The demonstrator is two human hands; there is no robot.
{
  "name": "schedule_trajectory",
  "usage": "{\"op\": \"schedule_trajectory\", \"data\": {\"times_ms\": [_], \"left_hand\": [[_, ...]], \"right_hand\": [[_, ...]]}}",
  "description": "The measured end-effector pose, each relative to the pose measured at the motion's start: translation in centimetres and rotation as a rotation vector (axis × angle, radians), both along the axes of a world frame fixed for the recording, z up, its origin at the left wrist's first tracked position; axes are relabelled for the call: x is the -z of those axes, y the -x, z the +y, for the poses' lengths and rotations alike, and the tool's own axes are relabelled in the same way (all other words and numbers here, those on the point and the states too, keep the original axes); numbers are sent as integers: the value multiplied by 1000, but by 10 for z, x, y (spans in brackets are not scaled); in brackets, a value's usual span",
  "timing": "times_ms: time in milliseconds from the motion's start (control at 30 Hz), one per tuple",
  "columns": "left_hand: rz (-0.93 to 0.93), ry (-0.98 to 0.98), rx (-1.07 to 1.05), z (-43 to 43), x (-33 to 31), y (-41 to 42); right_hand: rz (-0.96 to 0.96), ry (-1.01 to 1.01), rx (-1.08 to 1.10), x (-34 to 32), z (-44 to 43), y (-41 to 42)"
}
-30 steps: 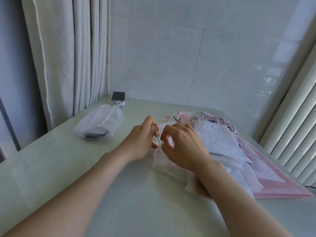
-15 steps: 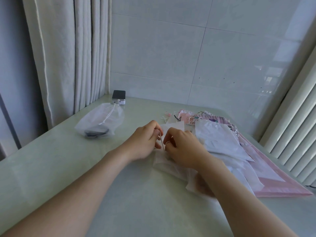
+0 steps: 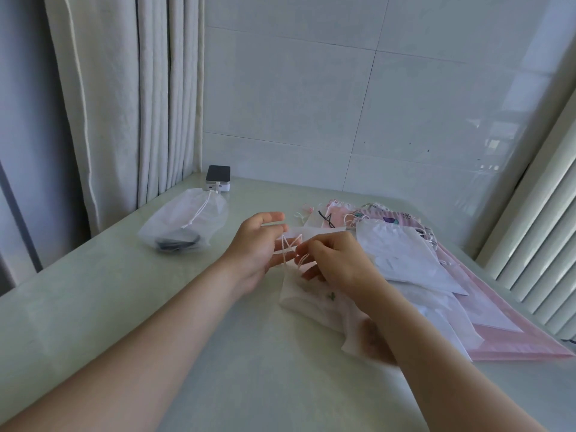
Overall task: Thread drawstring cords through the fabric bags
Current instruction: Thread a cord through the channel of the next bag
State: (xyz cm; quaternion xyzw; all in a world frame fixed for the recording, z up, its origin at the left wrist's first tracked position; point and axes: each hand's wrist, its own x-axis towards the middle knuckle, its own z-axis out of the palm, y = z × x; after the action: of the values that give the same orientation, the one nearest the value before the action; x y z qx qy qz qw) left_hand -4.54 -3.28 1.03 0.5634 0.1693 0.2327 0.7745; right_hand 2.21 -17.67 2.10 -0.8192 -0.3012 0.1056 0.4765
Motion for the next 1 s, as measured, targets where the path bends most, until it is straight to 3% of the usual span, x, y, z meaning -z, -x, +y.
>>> {"op": "schedule_trajectory", "data": {"times_ms": [300, 433, 533, 667, 867, 1000], "left_hand": [[-80, 251, -2, 8, -2, 2], [-144, 254, -7, 7, -6, 3], [-185, 190, 9, 2, -9, 6], [-204, 113, 63, -5, -10, 6], [-191, -10, 82, -2, -13, 5], [-36, -426, 27, -2, -2, 7]], "right_hand": [[223, -385, 80, -5, 0, 2], [171, -282, 103, -5, 2, 4], [-43, -125, 43, 3, 7, 8], [-147, 6, -2, 6, 9, 14], [0, -194, 26, 6, 8, 11], [160, -264, 93, 4, 6, 6]]}}
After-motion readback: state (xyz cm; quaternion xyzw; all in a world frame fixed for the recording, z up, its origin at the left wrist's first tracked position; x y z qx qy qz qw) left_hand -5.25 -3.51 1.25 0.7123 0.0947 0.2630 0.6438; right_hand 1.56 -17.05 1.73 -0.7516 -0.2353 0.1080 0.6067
